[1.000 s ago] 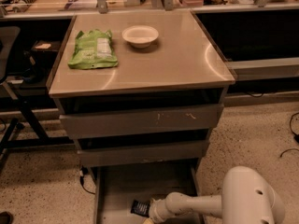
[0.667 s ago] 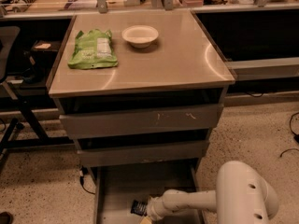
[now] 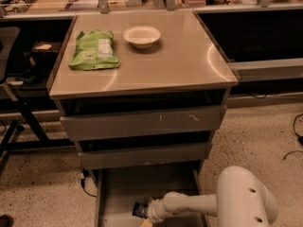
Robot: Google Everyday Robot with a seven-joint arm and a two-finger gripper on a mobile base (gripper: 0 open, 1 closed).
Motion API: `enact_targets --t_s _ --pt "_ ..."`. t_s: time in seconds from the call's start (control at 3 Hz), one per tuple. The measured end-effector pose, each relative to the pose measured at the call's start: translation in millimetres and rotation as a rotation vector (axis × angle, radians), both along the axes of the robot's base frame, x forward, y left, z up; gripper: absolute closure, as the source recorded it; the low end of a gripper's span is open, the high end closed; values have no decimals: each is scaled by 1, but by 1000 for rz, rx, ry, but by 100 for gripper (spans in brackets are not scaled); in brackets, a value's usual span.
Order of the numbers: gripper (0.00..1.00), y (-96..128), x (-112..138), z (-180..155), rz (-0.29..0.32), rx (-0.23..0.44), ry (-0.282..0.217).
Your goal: Pick rxbar blueberry from bottom drawer and place on counter
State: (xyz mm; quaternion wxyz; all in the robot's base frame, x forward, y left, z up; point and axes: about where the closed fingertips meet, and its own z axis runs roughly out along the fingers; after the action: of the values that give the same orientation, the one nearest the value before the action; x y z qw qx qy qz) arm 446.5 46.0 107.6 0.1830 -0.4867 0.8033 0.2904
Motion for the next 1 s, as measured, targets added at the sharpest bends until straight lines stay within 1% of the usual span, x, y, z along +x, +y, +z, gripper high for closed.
enact_targets --t_s 0.33,1.0 --pt "19 0 0 0 0 0 0" --pt "66 0 0 0 0 0 0"
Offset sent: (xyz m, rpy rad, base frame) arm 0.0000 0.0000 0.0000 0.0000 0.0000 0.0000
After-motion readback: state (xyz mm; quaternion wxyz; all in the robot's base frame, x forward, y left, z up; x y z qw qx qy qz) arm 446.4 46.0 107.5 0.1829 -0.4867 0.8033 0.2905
